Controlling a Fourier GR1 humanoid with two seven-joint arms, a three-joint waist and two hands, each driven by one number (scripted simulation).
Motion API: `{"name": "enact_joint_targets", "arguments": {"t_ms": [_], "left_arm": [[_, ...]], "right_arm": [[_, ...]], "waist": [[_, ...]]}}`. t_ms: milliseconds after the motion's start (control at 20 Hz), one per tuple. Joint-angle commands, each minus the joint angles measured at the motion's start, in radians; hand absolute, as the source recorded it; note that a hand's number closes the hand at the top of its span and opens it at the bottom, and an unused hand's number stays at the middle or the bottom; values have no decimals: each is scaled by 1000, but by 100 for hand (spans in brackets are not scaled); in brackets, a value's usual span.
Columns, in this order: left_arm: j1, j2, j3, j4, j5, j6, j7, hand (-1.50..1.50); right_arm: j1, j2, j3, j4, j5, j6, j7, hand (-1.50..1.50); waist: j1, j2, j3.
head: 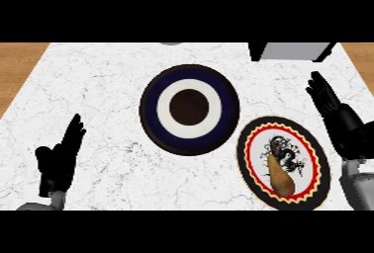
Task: Pick the pear from the plate and place it in the plate
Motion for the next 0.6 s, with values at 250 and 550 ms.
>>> {"name": "enact_joint_targets", "arguments": {"t_ms": [250, 550], "left_arm": [[-198, 64, -29, -70, -85, -66, -14, 0], [-224, 32, -34, -28, -73, -77, 33, 0]], "right_arm": [[-200, 311, 50, 160, -175, -136, 400, -150], [-56, 234, 321, 132, 140, -99, 431, -150]], "waist": [[21, 39, 4], [-27, 28, 3]]}}
